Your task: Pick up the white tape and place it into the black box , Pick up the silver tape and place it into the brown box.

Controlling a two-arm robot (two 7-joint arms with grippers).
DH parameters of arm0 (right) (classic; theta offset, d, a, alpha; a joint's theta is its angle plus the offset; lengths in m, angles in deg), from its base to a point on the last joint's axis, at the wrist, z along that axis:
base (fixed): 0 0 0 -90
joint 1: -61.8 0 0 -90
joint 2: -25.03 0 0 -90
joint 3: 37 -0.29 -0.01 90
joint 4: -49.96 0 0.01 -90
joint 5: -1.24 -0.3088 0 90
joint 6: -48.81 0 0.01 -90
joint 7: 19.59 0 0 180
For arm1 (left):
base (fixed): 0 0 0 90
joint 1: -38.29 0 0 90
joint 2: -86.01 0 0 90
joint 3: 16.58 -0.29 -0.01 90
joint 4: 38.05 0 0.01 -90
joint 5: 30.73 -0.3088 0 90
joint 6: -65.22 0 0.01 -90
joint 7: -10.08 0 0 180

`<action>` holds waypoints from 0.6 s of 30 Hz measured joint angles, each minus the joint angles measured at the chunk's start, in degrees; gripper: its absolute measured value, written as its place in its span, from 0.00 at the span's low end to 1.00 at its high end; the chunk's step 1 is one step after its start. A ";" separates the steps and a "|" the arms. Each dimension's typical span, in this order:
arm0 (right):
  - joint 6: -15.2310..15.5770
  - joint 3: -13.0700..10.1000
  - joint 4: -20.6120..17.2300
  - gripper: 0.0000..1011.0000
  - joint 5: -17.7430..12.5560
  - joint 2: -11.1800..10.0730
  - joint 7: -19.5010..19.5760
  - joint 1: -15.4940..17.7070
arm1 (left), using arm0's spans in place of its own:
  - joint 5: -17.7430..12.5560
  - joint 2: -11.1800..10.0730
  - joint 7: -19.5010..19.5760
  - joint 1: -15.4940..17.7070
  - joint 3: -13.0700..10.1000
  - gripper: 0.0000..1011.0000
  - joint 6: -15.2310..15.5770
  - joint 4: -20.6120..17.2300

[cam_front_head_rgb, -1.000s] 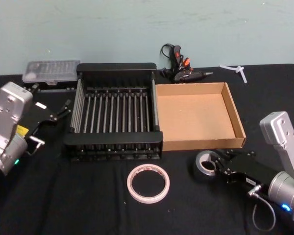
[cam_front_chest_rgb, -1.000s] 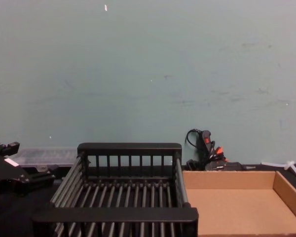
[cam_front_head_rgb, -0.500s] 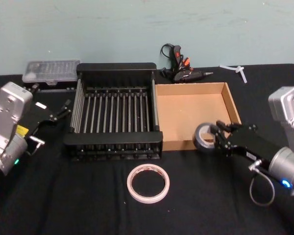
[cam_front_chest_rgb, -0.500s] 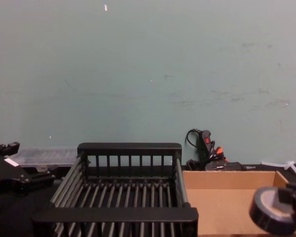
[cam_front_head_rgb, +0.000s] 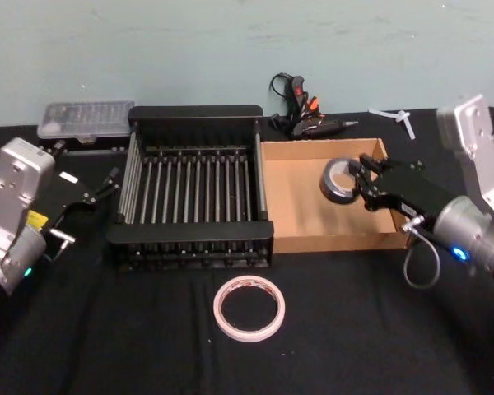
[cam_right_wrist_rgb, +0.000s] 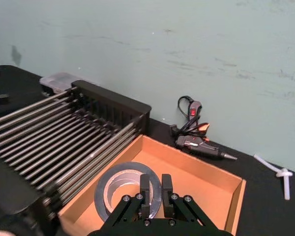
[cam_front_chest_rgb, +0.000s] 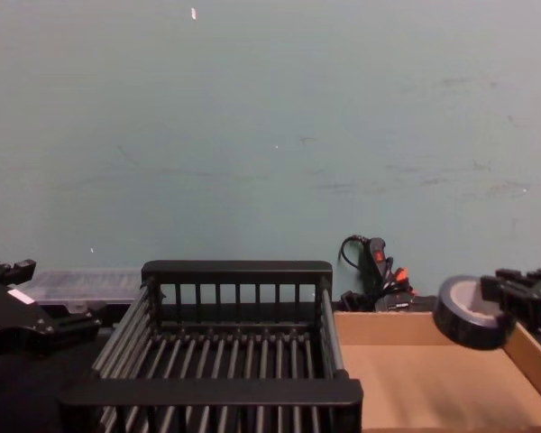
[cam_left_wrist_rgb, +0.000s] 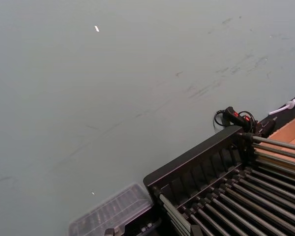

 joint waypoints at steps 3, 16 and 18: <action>0.44 0.56 2.30 0.14 0.76 1.06 0.25 -2.37 | 0.00 0.00 0.00 0.00 0.00 0.99 0.00 0.00; 3.51 3.06 12.75 0.14 3.88 5.84 0.94 -10.89 | 0.00 0.00 0.00 0.00 0.00 0.99 0.00 0.00; 3.76 3.26 13.89 0.14 4.25 6.29 0.96 -11.55 | 0.00 0.00 0.00 0.00 0.00 0.99 0.00 0.00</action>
